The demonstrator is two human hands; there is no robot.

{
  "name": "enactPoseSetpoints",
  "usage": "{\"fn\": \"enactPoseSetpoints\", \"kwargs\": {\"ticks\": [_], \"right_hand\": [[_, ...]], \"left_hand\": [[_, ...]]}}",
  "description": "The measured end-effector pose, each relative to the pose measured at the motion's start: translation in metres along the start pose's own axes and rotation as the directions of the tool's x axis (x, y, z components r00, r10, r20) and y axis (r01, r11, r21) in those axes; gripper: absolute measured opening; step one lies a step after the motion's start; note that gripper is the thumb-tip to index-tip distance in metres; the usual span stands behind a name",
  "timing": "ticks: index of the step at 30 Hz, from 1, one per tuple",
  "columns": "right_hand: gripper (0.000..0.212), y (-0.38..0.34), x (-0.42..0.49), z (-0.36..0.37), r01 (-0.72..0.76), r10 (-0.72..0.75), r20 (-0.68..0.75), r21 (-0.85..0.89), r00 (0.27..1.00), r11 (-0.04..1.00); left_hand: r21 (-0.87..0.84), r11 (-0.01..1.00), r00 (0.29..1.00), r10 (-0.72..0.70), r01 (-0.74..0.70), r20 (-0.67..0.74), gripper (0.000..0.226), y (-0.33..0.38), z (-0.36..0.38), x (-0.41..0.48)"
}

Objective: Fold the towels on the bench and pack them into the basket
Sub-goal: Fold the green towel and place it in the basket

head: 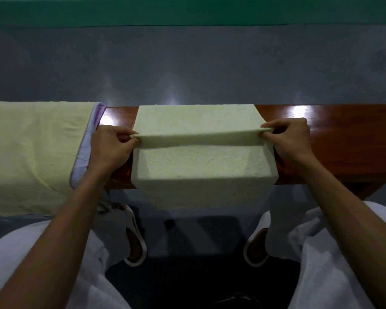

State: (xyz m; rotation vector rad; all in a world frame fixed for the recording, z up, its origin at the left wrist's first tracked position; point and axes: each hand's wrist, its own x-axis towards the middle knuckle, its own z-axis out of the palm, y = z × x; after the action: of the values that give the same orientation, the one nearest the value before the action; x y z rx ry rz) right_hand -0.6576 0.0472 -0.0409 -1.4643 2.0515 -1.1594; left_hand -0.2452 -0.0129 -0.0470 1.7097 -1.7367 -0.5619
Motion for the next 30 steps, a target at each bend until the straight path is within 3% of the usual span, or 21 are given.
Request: {"fn": "enactPoseSetpoints", "kwargs": {"ticks": [9,11,13,18,22,25,30], "right_hand": [[0.016,0.003,0.002,0.000,0.056,-0.077,-0.121,-0.170,0.990,0.984],[0.015,0.000,0.004,-0.001,0.050,-0.070,-0.134,-0.142,0.989,0.989],[0.013,-0.004,0.005,-0.002,-0.007,0.001,-0.122,-0.048,0.993,0.999],[0.007,-0.021,0.008,0.001,-0.214,0.217,-0.003,0.165,0.976,0.963],[0.018,-0.038,0.008,0.000,-0.411,0.370,0.179,0.355,0.912,0.840],[0.023,-0.047,0.009,-0.001,-0.499,0.414,0.280,0.432,0.866,0.751],[0.021,-0.047,0.016,-0.004,-0.543,0.426,0.342,0.442,0.838,0.714]], "left_hand": [[0.074,0.997,0.996,-0.017,0.024,-0.088,0.027,0.005,-0.002,-0.003],[-0.014,0.998,0.994,-0.056,0.055,-0.097,0.024,0.009,-0.002,-0.002],[-0.180,0.976,0.989,-0.135,0.124,-0.053,0.006,0.015,-0.001,-0.004],[-0.382,0.902,0.977,-0.211,0.203,0.023,0.007,0.030,0.000,-0.006],[-0.500,0.784,0.928,-0.283,0.369,0.241,0.005,0.040,-0.003,0.003],[-0.553,0.697,0.886,-0.299,0.456,0.354,0.012,0.043,-0.003,0.009],[-0.634,0.600,0.873,-0.323,0.488,0.367,0.012,0.041,0.002,0.020]]}}
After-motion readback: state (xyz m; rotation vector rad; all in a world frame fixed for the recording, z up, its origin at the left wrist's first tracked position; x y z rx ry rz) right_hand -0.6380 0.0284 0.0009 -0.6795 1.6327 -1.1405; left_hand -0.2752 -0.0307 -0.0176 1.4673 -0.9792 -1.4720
